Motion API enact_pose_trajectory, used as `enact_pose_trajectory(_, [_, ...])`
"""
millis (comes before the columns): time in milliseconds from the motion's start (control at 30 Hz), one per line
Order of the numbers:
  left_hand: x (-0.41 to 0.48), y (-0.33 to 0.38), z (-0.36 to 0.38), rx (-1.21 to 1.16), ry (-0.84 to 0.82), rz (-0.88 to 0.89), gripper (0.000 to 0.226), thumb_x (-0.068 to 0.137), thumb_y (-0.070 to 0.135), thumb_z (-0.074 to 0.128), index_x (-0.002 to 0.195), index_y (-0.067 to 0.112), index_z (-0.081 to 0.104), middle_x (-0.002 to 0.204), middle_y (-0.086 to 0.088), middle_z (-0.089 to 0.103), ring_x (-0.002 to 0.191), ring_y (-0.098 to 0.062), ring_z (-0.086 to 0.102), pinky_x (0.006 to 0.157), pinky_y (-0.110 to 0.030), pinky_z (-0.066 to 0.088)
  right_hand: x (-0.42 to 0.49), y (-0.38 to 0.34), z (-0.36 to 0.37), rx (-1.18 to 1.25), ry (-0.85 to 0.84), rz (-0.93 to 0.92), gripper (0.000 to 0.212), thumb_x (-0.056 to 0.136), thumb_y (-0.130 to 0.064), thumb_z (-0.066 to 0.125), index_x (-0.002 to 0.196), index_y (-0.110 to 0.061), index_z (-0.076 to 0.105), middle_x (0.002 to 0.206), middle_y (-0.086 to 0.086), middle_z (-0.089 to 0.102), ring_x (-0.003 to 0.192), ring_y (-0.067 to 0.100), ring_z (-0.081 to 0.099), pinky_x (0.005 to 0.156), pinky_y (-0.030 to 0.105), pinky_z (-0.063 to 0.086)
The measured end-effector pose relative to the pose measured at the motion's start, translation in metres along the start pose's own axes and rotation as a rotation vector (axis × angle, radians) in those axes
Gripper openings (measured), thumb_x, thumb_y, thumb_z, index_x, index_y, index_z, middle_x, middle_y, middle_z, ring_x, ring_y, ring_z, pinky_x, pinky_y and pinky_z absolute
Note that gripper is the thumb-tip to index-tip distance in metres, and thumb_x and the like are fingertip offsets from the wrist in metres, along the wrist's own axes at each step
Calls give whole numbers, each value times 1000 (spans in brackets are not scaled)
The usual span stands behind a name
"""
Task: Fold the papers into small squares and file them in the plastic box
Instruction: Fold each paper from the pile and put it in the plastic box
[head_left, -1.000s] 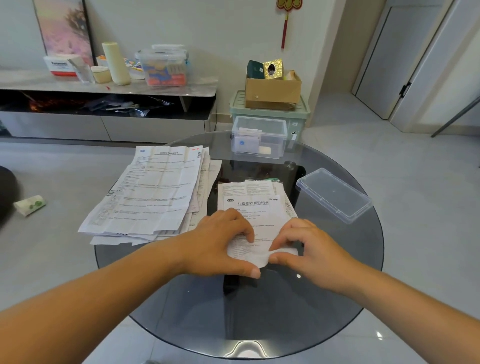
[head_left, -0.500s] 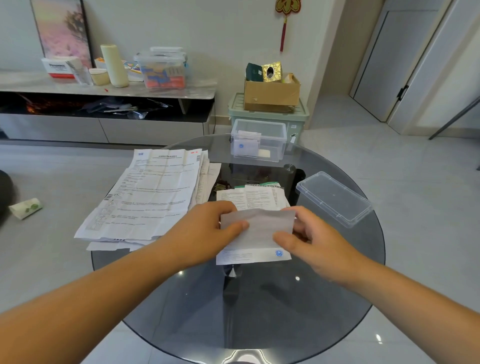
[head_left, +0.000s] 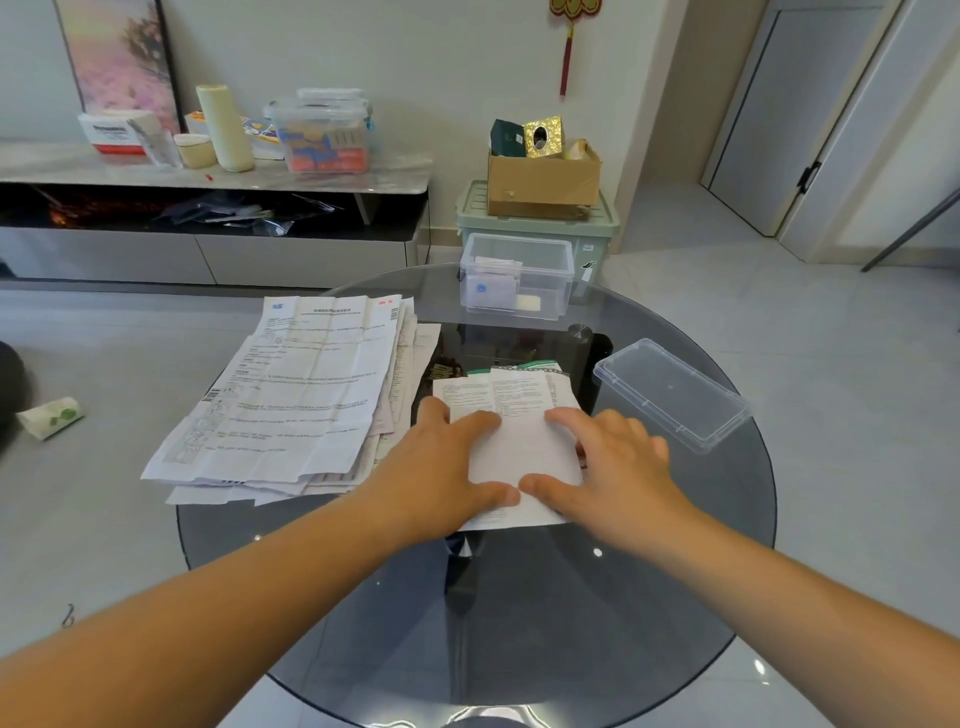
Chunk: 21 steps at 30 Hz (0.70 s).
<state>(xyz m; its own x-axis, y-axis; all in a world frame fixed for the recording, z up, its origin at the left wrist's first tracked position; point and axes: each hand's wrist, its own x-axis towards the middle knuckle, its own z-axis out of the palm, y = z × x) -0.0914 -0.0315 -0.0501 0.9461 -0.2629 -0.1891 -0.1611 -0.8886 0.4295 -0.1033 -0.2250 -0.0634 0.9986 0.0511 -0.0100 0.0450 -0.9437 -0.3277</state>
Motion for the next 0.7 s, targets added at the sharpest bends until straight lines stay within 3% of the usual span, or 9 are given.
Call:
enact_pose_trajectory(67, [1,2,-4,-3,-42,-20,73,85,57,70,148,42,37,149,1,21,133,-22,44,112,-34,39,1,3,-4,-2,-46,-19,69,86,-72,52,146,-46,30,121,-11,41,120,17,36,102,39,29])
enact_pose_trajectory(167, [1,6,-10,-3,-84,-43,70,86,51,72,147,42,40,150,1,22,133,-21,44,112,-33,38,1,10,-11,48,-116,-53,60,88,-63,59,142,-48,38,117,-13,39,120,14,35,105,38,29])
enact_pose_trajectory(333, [5,8,-16,22,-131,-72,74,84,48,75,149,42,38,154,0,20,136,-24,41,113,-36,38,5,26,-17,186,-192,-83,48,86,-45,73,128,-52,50,115,-17,42,116,12,43,106,37,37])
enact_pose_trajectory(467, [6,8,-16,57,-147,-68,90,80,55,76,153,37,26,153,-3,19,131,-24,45,110,-37,42,2,29,-22,284,-199,-102,42,90,-28,72,118,-52,52,117,-17,42,114,9,47,102,30,43])
enact_pose_trajectory(600, [3,8,-12,129,-93,-31,97,70,72,74,149,34,33,147,-2,22,131,-21,37,110,-37,40,-8,22,-20,166,-68,-245,29,92,-38,65,120,-43,60,126,-23,44,122,7,36,109,35,34])
enact_pose_trajectory(700, [4,10,-10,179,5,31,90,65,79,71,137,32,44,138,2,33,125,-17,37,107,-37,45,-17,17,-18,62,-130,-338,35,92,-50,59,126,-40,59,134,-23,46,125,5,34,112,38,29])
